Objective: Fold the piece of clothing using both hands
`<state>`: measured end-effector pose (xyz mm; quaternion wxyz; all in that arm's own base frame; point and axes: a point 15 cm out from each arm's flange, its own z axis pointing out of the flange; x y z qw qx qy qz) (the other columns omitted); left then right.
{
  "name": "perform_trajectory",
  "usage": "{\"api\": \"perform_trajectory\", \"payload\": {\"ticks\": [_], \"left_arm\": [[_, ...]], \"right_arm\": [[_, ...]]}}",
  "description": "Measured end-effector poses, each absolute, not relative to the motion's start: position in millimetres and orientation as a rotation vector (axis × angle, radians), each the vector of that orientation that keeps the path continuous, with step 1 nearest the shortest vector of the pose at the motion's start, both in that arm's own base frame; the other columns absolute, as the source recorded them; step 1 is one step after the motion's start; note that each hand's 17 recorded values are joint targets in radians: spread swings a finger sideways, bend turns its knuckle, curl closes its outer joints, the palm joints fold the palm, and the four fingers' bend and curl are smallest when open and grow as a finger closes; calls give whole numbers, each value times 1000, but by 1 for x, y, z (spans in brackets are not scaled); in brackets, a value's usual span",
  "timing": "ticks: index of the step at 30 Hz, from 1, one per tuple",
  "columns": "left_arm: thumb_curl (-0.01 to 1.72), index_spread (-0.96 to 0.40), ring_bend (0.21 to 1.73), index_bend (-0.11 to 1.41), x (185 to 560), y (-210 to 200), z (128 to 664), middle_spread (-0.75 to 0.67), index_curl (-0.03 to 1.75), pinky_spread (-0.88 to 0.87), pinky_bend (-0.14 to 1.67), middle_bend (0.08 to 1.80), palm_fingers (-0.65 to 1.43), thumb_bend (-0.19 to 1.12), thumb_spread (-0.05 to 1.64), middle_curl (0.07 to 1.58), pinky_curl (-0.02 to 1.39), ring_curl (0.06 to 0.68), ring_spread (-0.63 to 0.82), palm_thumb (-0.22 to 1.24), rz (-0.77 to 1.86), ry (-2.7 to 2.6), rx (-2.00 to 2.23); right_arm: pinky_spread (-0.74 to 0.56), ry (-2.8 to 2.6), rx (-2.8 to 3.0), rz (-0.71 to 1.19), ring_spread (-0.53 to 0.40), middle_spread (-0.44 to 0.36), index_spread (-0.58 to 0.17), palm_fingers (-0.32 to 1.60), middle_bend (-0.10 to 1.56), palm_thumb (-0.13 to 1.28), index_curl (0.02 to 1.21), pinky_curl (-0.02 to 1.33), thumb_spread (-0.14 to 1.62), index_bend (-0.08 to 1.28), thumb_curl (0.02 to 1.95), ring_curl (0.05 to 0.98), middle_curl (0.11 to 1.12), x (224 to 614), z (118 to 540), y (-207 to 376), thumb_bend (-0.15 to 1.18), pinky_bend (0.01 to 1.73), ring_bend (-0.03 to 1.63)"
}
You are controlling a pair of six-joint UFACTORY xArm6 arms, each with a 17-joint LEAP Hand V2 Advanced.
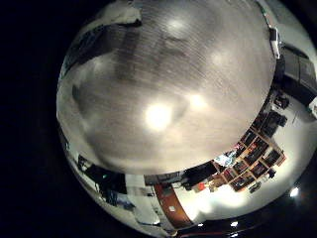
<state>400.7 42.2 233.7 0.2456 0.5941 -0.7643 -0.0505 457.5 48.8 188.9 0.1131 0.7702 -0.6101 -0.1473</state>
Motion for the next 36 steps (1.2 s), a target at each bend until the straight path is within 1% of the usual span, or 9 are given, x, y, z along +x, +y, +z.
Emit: {"api": "perform_trajectory", "payload": {"ticks": [5,10,11,13,15,20,25,29,36], "left_arm": [[295,-60,594,196,401,41,248,151,571,333,184,185,189,-11,1332,409,437,321,236,416,-123,-2122,1631],[297,-60,587,195,401,42,249,151,552,332,186,184,198,-11,1331,399,413,311,236,415,-128,-2128,1628],[298,-61,588,194,401,41,249,151,549,331,186,185,202,-11,1331,396,408,309,237,415,-127,-2130,1624],[298,-62,587,194,402,41,250,145,542,331,186,184,204,-11,1331,392,401,305,238,415,-125,-2135,1624],[299,-63,587,192,401,40,247,144,534,330,188,184,206,-11,1330,388,394,302,238,415,-129,-2132,1618],[300,-63,585,194,400,41,237,141,519,329,189,183,212,-11,1330,379,380,293,238,415,-164,-2122,1602],[300,-63,582,194,402,42,231,140,508,328,189,184,217,-10,1329,373,368,285,239,419,-167,-2117,1598],[299,-63,582,194,400,39,227,140,501,328,190,183,220,-10,1328,369,361,280,239,421,-164,-2119,1583],[296,-63,576,195,385,23,213,140,492,327,191,181,223,-10,1329,360,352,274,247,426,-150,-2125,1546]], "right_arm": [[-7,-1799,2234,-440,-209,-121,-248,324,533,385,409,294,1075,197,317,434,491,467,172,51,-24,685,942],[-314,-1767,2260,-396,-278,-187,-326,877,583,514,419,327,1087,213,347,461,522,477,175,60,4,970,1085],[-336,-1764,2255,-390,-280,-192,-333,887,581,521,417,329,1089,202,350,460,524,477,174,59,1,985,1087],[-407,-1764,2253,-381,-280,-225,-387,1131,683,628,483,367,1097,300,375,488,581,478,174,59,29,1032,1107],[-401,-1770,2249,-374,-274,-231,-405,1247,753,700,544,405,1106,403,393,513,620,478,176,59,53,1082,1117],[-324,-1813,2278,-312,-261,-222,-426,1262,1002,887,727,501,1112,722,450,583,738,492,182,55,97,1244,1199],[-267,-1891,2304,-235,-257,-202,-396,1174,1155,974,841,574,1125,919,513,647,804,500,210,36,112,1339,1284],[-230,-1937,2296,-213,-251,-188,-365,1127,1228,1007,888,623,1122,996,562,688,830,491,231,18,108,1379,1325],[-203,-1961,2309,-193,-244,-168,-324,1088,1293,1028,921,687,1109,1054,631,738,839,447,262,-8,81,1391,1356]]}}
